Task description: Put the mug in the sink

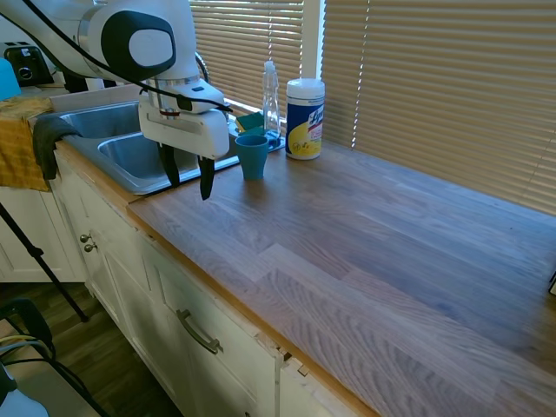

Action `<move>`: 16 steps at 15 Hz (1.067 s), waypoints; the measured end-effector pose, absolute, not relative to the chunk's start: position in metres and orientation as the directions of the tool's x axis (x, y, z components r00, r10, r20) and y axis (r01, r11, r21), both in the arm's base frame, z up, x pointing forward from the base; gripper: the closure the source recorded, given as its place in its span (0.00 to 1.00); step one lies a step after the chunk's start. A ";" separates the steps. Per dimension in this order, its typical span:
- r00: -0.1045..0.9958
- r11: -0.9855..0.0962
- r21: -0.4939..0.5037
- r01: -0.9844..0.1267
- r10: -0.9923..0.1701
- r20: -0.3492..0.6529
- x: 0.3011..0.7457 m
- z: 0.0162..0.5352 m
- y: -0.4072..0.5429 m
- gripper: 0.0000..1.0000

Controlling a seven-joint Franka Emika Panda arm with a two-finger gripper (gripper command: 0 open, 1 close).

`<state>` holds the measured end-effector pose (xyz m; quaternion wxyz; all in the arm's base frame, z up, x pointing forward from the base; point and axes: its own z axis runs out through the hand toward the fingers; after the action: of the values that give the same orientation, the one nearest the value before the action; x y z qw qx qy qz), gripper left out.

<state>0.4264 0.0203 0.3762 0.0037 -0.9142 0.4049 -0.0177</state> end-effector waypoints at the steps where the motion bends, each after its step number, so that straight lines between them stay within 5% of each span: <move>1: 0.672 -0.672 -0.021 -0.740 -0.740 0.029 0.426 0.376 0.020 0.00; 9: 0.672 -0.677 -0.080 -0.732 -0.736 0.081 0.445 0.404 0.026 0.00; 16: 0.660 -0.673 -0.150 -0.724 -0.739 0.133 0.510 0.443 0.063 0.00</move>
<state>0.5103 0.0632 0.4434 0.0421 -0.9101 0.4020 -0.0919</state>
